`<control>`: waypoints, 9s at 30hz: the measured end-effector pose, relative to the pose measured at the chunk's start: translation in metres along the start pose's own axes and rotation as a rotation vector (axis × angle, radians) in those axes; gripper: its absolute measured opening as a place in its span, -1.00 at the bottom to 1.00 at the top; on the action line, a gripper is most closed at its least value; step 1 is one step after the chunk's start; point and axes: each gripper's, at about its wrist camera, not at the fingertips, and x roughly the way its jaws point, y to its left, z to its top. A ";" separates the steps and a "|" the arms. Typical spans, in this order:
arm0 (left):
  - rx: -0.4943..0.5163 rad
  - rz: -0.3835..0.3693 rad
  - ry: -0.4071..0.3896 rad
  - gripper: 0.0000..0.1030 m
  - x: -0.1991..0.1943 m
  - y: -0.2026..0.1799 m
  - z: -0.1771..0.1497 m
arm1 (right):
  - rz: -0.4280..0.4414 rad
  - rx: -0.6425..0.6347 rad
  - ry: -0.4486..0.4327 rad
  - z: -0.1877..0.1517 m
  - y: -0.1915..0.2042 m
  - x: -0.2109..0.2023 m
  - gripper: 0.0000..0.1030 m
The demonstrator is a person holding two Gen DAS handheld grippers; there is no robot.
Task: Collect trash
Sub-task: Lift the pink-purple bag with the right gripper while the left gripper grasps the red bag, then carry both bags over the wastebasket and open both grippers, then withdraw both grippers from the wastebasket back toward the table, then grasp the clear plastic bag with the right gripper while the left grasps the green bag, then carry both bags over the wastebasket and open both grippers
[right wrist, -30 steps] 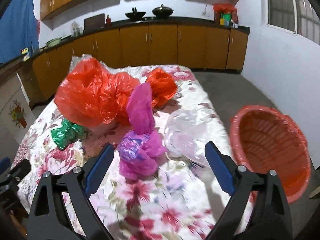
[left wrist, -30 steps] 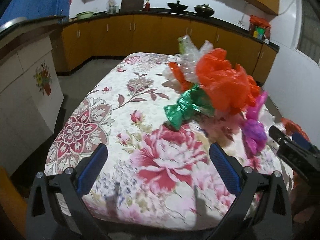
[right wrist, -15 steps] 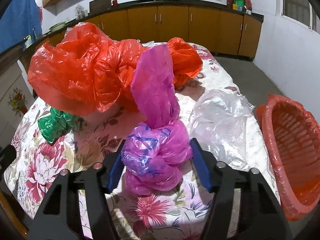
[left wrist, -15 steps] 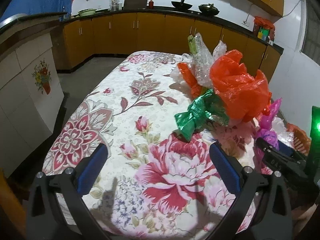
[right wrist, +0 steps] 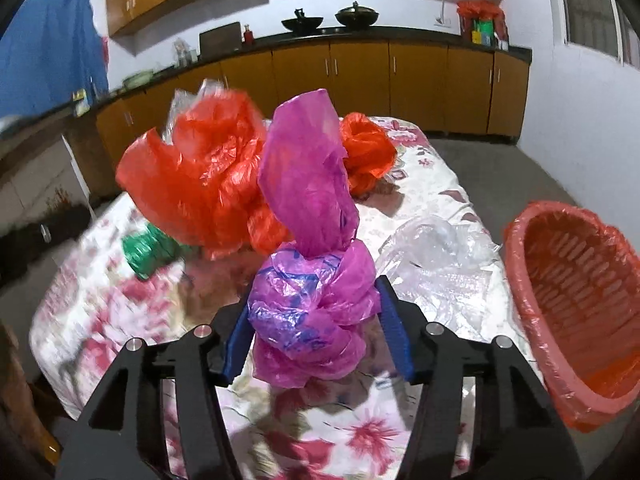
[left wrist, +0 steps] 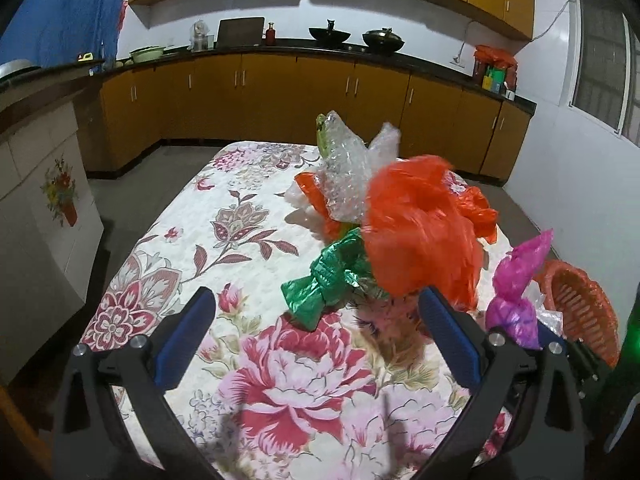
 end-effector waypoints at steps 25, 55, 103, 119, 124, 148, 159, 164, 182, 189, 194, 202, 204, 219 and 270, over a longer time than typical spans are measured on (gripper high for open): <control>-0.008 -0.011 0.037 0.92 0.004 0.004 -0.008 | -0.036 -0.098 0.005 -0.013 0.002 0.006 -0.15; 0.247 -0.264 0.052 -0.14 0.033 -0.058 0.020 | -0.045 -0.006 -0.084 -0.011 -0.033 -0.049 -0.16; 0.291 -0.638 0.068 -0.81 -0.014 -0.285 0.021 | -0.361 0.340 -0.153 -0.012 -0.208 -0.117 -0.16; 0.282 -0.670 0.160 -0.36 0.026 -0.325 0.007 | -0.340 0.379 -0.213 0.000 -0.242 -0.118 0.05; 0.261 -0.647 0.171 0.01 0.030 -0.315 0.007 | -0.352 0.378 -0.221 -0.005 -0.245 -0.124 0.28; 0.221 0.024 -0.002 0.73 0.020 -0.071 -0.009 | -0.178 0.127 -0.121 0.005 -0.117 -0.071 0.65; 0.056 0.061 0.078 0.77 0.038 0.002 -0.010 | -0.110 0.153 -0.064 0.019 -0.084 -0.031 0.65; 0.063 0.074 0.085 0.77 0.051 0.008 -0.003 | -0.116 0.134 -0.011 0.023 -0.074 -0.007 0.65; 0.119 0.005 0.211 0.58 0.121 0.006 0.012 | -0.106 0.119 0.160 0.024 -0.054 0.059 0.33; 0.099 -0.040 0.247 0.28 0.135 0.007 0.011 | -0.116 0.087 0.155 0.027 -0.051 0.064 0.21; 0.089 -0.052 0.250 0.15 0.139 0.007 0.013 | -0.132 0.070 0.143 0.028 -0.050 0.068 0.10; 0.082 -0.055 0.242 -0.21 0.145 0.009 0.014 | -0.127 0.092 0.121 0.029 -0.055 0.069 -0.28; 0.076 -0.062 0.239 -0.36 0.145 0.011 0.014 | -0.121 0.103 0.117 0.029 -0.058 0.069 -0.35; 0.028 -0.077 0.207 -0.40 0.117 0.022 0.010 | -0.063 0.130 0.056 0.022 -0.060 0.041 -0.49; 0.249 -0.464 0.158 -0.40 0.038 -0.169 0.004 | -0.251 0.234 -0.153 0.008 -0.153 -0.090 -0.49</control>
